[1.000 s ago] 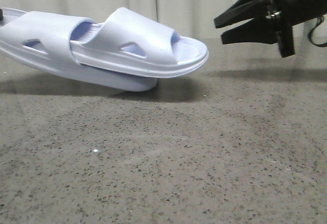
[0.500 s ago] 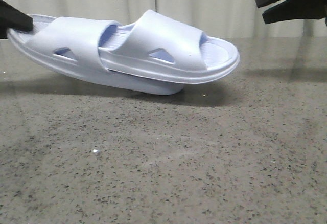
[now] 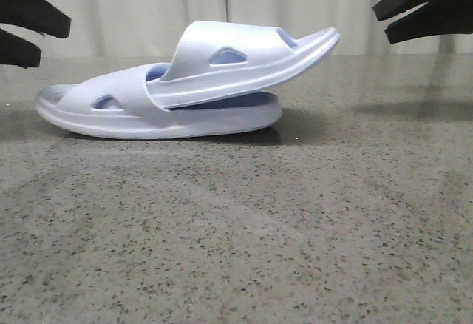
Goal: Insert blue slippers together front up
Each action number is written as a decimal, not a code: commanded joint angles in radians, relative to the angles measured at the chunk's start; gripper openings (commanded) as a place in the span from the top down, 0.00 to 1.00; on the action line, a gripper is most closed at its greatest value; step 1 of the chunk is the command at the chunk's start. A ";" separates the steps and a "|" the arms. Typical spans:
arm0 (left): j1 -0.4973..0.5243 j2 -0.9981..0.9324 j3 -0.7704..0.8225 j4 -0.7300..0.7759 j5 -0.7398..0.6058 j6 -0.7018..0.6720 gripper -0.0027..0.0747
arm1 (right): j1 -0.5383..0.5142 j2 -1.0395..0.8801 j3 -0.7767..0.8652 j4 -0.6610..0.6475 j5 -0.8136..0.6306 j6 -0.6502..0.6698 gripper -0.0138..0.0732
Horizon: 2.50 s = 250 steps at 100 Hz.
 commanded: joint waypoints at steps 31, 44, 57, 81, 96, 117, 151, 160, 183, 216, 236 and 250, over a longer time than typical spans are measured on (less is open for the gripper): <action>-0.008 -0.200 -0.229 0.104 -0.023 -0.034 0.94 | 0.008 -0.210 -0.026 0.058 -0.002 -0.001 0.93; -0.008 -0.277 -0.222 0.125 -0.129 -0.034 0.95 | 0.054 -0.331 0.014 0.037 -0.187 -0.003 0.93; -0.031 -0.365 -0.176 0.143 -0.275 -0.034 0.95 | 0.166 -0.477 0.117 0.002 -0.421 -0.029 0.93; -0.256 -0.571 0.024 0.305 -0.705 -0.034 0.95 | 0.489 -0.772 0.429 -0.058 -0.981 -0.111 0.93; -0.349 -0.716 0.159 0.292 -0.794 -0.034 0.95 | 0.604 -0.951 0.636 -0.066 -1.154 -0.111 0.93; -0.362 -0.868 0.359 0.193 -0.794 -0.034 0.95 | 0.615 -1.178 0.892 0.040 -1.152 -0.111 0.93; -0.363 -1.021 0.552 0.069 -0.794 -0.034 0.95 | 0.615 -1.294 0.995 0.073 -1.179 -0.111 0.93; -0.363 -1.019 0.552 0.061 -0.794 -0.034 0.95 | 0.615 -1.294 0.995 0.073 -1.179 -0.111 0.93; -0.363 -1.019 0.552 0.062 -0.791 -0.034 0.95 | 0.615 -1.294 0.995 0.073 -1.181 -0.111 0.93; -0.363 -1.019 0.552 0.062 -0.791 -0.034 0.95 | 0.615 -1.294 0.995 0.073 -1.181 -0.111 0.93; -0.363 -1.019 0.552 0.062 -0.791 -0.034 0.95 | 0.615 -1.294 0.995 0.073 -1.181 -0.111 0.93; -0.363 -1.025 0.560 0.095 -0.873 -0.136 0.95 | 0.615 -1.294 0.995 0.073 -1.181 -0.111 0.93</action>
